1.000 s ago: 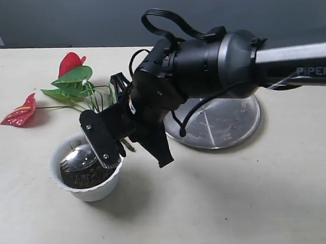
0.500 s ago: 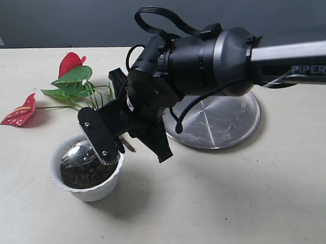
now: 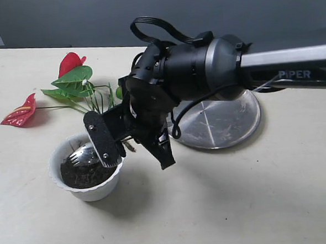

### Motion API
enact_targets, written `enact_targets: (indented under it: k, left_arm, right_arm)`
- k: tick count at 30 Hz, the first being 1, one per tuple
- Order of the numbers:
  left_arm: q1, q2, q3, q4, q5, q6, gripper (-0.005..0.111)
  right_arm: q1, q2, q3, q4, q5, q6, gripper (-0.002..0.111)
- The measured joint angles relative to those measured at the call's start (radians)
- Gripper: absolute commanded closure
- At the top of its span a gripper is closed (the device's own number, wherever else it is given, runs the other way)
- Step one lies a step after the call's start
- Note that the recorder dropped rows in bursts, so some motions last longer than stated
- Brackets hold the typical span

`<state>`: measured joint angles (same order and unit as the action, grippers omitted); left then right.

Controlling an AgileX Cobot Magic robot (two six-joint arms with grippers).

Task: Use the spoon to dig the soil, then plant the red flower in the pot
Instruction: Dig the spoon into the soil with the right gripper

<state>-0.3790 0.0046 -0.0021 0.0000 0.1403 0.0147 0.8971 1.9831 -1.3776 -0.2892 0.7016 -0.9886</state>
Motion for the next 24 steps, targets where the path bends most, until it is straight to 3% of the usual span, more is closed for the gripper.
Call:
enact_targets:
  k: [8, 12, 18, 24]
  left_arm:
    - [0.000, 0.000, 0.000, 0.000, 0.000, 0.000, 0.106]
    - [0.000, 0.000, 0.000, 0.000, 0.000, 0.000, 0.106]
    - [0.000, 0.000, 0.000, 0.000, 0.000, 0.000, 0.106]
    - [0.000, 0.000, 0.000, 0.000, 0.000, 0.000, 0.106]
  right_arm:
    - [0.000, -0.062, -0.002, -0.072, 0.039, 0.078, 0.109]
    - [0.022, -0.092, -0.002, -0.204, 0.030, 0.109, 0.109]
    - [0.061, -0.094, -0.002, -0.450, -0.116, 0.195, 0.109]
    - [0.065, -0.094, -0.002, -0.552, -0.202, 0.205, 0.109]
